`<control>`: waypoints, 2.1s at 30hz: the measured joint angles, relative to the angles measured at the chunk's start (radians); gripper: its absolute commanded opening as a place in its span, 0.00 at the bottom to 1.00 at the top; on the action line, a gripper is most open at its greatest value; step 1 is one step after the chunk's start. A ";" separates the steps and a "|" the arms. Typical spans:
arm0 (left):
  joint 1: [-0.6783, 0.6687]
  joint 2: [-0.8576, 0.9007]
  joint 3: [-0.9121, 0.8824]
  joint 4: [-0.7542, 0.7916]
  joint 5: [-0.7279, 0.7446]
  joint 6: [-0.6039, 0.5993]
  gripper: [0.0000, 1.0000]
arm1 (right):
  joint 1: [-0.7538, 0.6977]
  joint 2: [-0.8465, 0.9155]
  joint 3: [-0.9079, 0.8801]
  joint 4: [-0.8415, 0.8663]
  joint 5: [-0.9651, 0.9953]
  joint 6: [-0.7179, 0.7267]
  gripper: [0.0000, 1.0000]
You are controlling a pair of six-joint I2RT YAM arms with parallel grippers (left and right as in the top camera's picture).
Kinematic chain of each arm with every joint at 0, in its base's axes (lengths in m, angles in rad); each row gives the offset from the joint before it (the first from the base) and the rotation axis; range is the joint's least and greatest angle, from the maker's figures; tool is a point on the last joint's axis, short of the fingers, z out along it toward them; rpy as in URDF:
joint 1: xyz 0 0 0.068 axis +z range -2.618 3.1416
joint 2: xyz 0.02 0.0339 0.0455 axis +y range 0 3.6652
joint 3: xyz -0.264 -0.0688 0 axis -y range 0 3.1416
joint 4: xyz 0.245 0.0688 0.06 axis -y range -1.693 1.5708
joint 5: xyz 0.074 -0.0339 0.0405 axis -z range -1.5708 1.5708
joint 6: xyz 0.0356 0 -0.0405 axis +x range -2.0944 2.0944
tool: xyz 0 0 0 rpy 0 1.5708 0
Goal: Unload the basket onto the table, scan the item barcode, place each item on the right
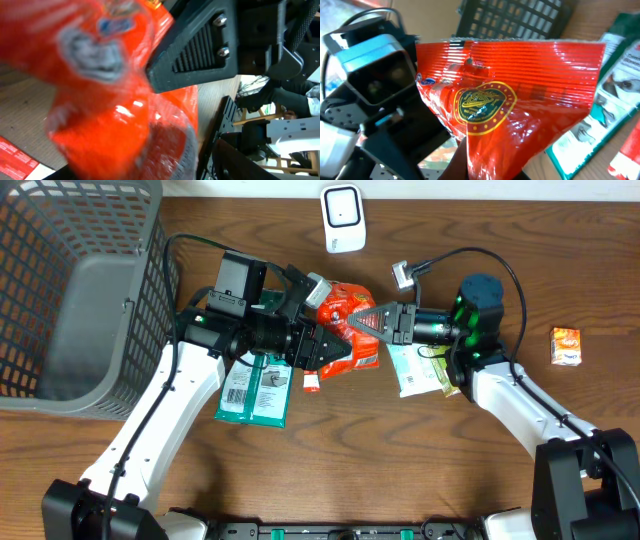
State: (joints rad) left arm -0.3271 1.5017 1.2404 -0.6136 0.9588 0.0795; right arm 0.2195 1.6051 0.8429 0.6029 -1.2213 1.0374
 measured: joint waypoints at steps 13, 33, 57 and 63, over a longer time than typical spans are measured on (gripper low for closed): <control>0.001 0.000 0.000 0.021 0.004 0.000 0.55 | 0.028 0.000 0.000 0.096 0.016 0.084 0.01; 0.005 0.000 0.000 0.051 -0.002 -0.002 0.12 | 0.033 -0.004 0.000 0.097 0.051 0.032 0.23; 0.018 0.003 0.043 -0.034 -0.180 -0.144 0.07 | -0.094 -0.009 0.007 -0.557 0.190 -0.451 0.48; 0.006 0.010 0.281 -0.286 -0.444 -0.167 0.07 | -0.045 -0.009 0.002 -0.840 0.402 -0.608 0.47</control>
State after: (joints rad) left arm -0.3214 1.5112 1.5211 -0.9001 0.5152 -0.0872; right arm 0.1745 1.5959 0.8452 -0.2367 -0.8188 0.4290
